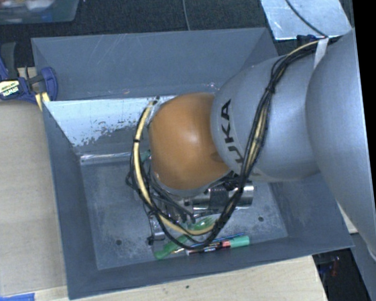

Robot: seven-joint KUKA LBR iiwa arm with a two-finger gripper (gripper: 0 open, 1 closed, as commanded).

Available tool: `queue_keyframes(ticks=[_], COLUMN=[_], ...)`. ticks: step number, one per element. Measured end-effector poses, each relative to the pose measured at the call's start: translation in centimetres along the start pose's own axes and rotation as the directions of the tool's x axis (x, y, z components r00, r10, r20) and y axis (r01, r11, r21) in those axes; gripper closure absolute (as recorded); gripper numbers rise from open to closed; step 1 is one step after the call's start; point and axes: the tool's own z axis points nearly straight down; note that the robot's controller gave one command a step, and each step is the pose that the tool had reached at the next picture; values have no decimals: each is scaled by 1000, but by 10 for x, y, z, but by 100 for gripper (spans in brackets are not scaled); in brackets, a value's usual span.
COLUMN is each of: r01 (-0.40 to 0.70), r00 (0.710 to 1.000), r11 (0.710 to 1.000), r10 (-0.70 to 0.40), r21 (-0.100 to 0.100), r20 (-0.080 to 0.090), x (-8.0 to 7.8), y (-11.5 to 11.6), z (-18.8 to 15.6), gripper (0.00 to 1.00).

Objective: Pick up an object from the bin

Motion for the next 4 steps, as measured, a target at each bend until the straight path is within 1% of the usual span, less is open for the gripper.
queue_keyframes(ticks=[1,2,3,4], r01=[-5,-139,48,-164], r00=[1000,990,999,987], r11=[1000,990,999,987], r10=[5,139,-48,164], r21=[-2,-4,-4,-2], r20=[8,9,17,8], x=[-2,3,-2,7], y=[-1,-78,-75,-144], z=[-5,80,27,51], gripper=[0,0,0,0])
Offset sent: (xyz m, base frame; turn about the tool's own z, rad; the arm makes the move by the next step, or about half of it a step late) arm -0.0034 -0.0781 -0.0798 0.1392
